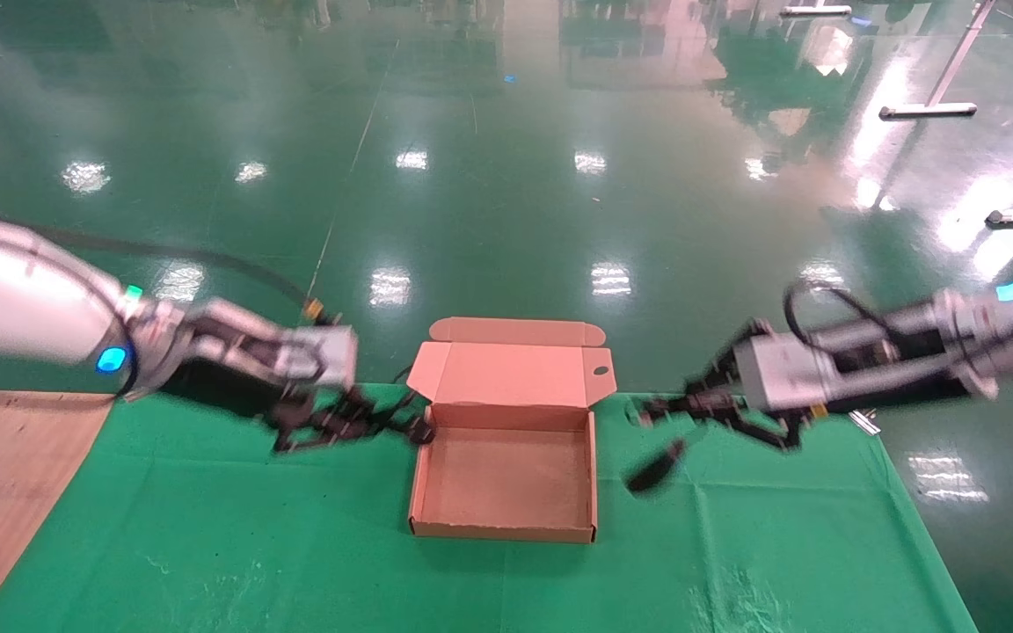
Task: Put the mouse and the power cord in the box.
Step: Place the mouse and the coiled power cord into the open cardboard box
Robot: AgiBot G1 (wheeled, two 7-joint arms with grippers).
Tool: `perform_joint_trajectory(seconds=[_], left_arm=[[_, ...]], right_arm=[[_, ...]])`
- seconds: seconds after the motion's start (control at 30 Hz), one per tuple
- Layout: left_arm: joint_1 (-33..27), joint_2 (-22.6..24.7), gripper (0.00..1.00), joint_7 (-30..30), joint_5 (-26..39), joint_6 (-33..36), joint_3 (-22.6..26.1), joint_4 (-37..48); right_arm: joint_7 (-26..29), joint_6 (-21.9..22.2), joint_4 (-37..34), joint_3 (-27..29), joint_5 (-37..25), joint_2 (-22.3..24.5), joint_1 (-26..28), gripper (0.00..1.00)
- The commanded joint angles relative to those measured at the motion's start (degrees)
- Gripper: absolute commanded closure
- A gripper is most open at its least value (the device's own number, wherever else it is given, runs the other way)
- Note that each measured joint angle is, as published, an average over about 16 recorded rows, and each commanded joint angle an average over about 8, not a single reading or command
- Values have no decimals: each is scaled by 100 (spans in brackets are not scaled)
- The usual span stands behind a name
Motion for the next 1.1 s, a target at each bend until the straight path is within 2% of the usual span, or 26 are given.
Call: perform_joint_trajectory(seconds=[0.03, 0.3, 0.6, 0.83, 0.97, 1.1], left_arm=[[-153, 107, 100, -73, -22, 9, -17, -112], [-441, 509, 100, 110, -96, -229, -70, -133], [-269, 674, 100, 486, -269, -580, -132, -46], [556, 723, 100, 787, -979, -1971, -572, -130], [1172, 792, 100, 541, -1403, -2846, -729, -314], [1757, 838, 100, 127, -1573, -3495, -504, -726]], right_arm=[[95, -49, 36, 40, 58, -79, 161, 100], [341, 314, 40, 80, 108, -532, 419, 100], [266, 498, -120, 113, 156, -711, 333, 100], [160, 486, -220, 158, 220, -613, 328, 100], [93, 501, -271, 168, 234, -541, 287, 100], [38, 581, -318, 157, 218, -482, 217, 100]])
